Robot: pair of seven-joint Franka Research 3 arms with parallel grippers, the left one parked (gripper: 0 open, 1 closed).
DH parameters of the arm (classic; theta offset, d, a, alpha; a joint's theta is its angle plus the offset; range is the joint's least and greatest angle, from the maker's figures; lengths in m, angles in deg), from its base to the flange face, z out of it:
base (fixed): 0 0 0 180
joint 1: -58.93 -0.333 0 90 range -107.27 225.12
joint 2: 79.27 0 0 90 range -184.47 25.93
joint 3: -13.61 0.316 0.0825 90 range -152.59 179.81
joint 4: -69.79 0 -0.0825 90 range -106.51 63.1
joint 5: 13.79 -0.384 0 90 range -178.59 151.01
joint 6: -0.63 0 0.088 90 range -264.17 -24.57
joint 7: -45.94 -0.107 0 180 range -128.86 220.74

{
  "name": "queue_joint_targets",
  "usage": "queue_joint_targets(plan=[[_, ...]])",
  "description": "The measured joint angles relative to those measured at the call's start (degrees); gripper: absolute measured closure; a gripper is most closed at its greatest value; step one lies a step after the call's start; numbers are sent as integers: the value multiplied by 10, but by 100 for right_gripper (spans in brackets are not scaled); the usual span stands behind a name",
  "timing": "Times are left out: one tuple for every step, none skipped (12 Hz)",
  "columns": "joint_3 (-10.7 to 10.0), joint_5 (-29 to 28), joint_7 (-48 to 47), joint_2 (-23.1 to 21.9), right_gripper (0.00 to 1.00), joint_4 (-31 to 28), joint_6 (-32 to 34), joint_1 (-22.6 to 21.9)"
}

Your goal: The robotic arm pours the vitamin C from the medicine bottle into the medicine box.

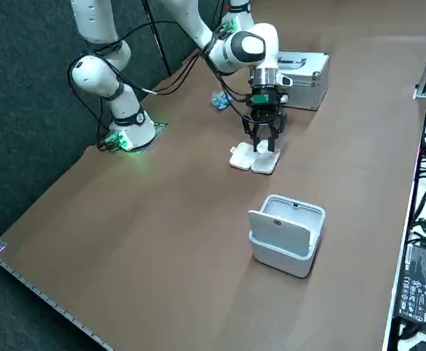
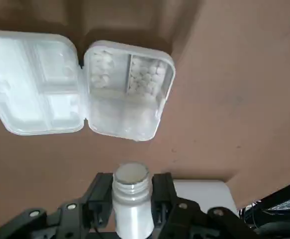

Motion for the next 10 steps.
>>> queue_joint_targets(plan=[[0, 0, -1, 0, 57, 1, 0, 1], [0, -5, -2, 0, 57, 3, 0, 5], [0, -19, -2, 0, 57, 4, -1, 8], [-1, -40, 2, 0, 57, 6, -1, 10], [-2, -63, 12, 0, 57, 9, -3, 12], [-4, -87, 26, 0, 57, 13, -4, 14], [-6, -112, 43, -1, 57, 19, -4, 17], [-10, -140, 63, -1, 57, 25, -4, 19], [-14, -167, 87, -2, 57, 31, -5, 22], [-19, -194, 114, -2, 57, 38, -6, 24]])
